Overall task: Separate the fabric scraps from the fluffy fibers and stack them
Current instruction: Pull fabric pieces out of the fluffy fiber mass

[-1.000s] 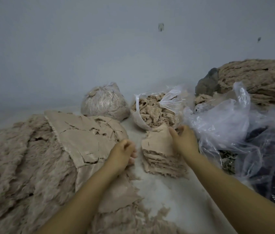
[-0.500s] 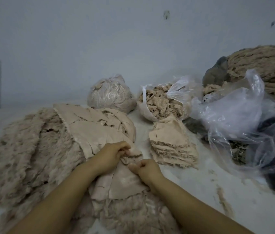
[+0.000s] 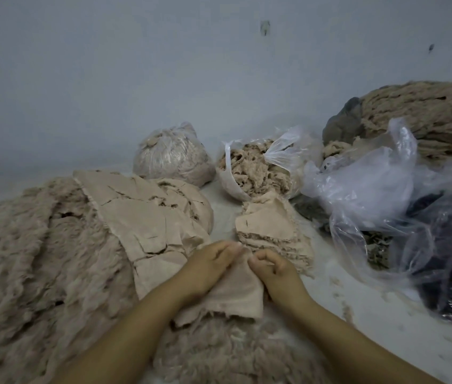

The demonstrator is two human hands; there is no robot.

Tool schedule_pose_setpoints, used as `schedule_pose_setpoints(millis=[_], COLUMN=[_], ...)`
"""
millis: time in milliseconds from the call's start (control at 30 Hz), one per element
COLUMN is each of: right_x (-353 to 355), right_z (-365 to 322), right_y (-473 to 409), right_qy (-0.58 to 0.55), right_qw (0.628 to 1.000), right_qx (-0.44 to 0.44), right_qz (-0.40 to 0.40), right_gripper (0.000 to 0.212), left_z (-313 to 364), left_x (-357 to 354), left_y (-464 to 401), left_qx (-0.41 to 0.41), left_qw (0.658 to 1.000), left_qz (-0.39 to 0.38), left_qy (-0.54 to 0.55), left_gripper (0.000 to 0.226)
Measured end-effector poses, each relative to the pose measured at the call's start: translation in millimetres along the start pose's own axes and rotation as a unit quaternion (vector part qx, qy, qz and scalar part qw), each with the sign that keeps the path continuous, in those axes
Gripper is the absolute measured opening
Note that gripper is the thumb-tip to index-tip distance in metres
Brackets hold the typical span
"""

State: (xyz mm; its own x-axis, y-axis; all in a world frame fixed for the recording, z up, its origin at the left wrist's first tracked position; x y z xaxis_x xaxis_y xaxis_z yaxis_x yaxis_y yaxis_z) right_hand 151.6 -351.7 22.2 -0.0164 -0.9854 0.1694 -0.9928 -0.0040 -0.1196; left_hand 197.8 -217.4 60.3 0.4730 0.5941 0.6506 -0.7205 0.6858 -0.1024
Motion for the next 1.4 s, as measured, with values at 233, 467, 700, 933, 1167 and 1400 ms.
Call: schedule_pose_setpoints(millis=[233,467,700,933,1167,1400], right_x=[32,-1,32,37,-23,8], right_z=[0,-16,-4,10,-1,2], right_y=[6,2,5,14,13,3], right_qy=[0.012,0.086,0.129,0.157,-0.264,-0.298], right_qw=[0.988,0.994,0.984,0.986,0.951,0.944], right_qx=[0.034,0.069,0.025,-0.049,-0.106,-0.030], right_qz=[0.149,0.004,0.123,0.040,-0.117,0.140], right_gripper=[0.023,0.027,0.031,0.027,0.053,0.016], left_z=[-40,-6,-2,-12,6,-14], left_x=[-10,-24,-11,19,-2,8], left_y=[16,4,10,14,-5,6], left_qx=[0.095,0.046,0.020,0.052,0.023,0.040], left_qw=[0.993,0.993,0.977,0.940,0.933,0.955], left_qz=[0.031,0.017,0.136,0.199,0.142,0.212], left_qy=[-0.070,0.112,0.166,0.274,0.329,0.206], left_gripper=[0.037,0.043,0.034,0.024,0.022,0.019])
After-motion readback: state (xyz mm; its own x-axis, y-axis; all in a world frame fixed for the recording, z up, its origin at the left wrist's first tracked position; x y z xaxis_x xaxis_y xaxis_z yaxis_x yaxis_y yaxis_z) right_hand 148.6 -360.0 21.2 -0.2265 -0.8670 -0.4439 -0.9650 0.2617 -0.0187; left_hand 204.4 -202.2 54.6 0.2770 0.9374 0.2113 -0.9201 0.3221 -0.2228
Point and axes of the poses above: each hand's wrist, its own y-axis away from the middle knuckle, its own x-axis out of the back of the hand, z = x × y, the point moved 6 cm from there along -y, towards the middle knuckle, and after that the axes turned 12 degrees about -z, right-handed, at the moved point
